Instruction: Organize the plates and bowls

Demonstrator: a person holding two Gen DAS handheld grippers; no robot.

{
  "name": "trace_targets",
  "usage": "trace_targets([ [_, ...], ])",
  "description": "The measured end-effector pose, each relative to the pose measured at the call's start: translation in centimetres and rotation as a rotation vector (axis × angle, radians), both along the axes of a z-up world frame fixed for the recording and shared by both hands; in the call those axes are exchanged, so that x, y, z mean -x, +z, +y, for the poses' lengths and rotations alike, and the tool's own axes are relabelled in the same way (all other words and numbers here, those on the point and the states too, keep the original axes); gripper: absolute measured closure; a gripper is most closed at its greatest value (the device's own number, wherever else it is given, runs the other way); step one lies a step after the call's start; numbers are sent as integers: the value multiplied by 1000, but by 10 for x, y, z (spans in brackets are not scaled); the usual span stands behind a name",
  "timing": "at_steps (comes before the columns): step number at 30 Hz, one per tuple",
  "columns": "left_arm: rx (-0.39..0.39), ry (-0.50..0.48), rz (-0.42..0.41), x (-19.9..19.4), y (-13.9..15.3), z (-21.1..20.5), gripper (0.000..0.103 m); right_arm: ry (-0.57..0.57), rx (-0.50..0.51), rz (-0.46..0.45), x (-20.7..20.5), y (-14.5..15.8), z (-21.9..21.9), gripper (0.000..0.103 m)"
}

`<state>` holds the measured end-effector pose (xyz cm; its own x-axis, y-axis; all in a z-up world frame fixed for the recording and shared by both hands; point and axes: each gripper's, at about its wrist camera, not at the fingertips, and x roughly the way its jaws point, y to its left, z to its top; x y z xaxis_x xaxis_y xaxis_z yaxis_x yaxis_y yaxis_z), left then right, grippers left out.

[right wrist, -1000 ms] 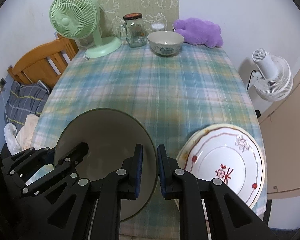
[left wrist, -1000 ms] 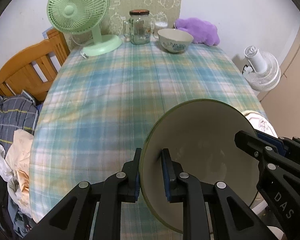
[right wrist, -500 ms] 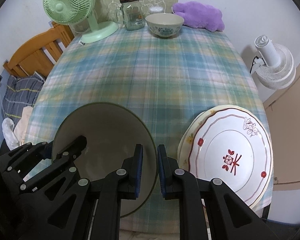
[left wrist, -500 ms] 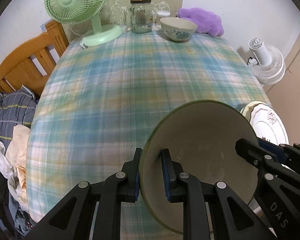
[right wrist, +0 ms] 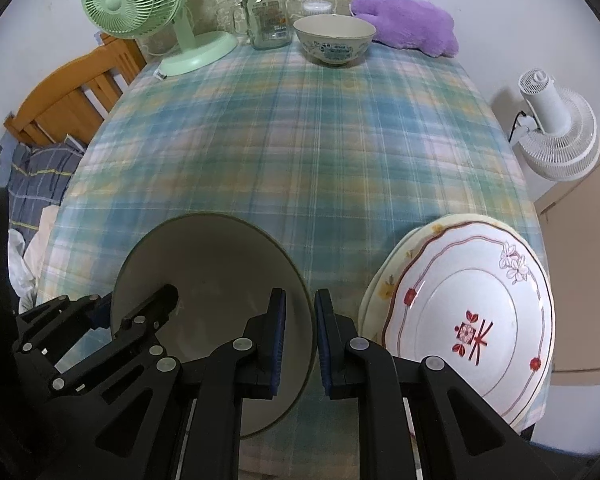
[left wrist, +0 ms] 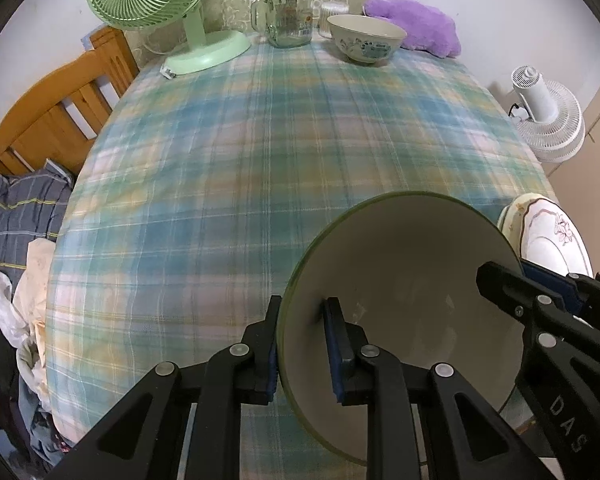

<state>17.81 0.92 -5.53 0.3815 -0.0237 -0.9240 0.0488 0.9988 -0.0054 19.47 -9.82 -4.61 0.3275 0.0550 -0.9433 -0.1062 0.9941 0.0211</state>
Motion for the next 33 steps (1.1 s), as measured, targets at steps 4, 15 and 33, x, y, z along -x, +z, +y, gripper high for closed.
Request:
trace_targets([
  [4, -13, 25, -5, 1, 0, -3, 84, 33, -5, -9, 1, -1, -3, 85],
  [15, 28, 81, -16, 8, 8, -4, 60, 96, -68, -26, 1, 6, -7, 85],
  [33, 127, -65, -173, -13, 76, 2, 6, -63, -56, -202, -11, 73, 8, 23],
])
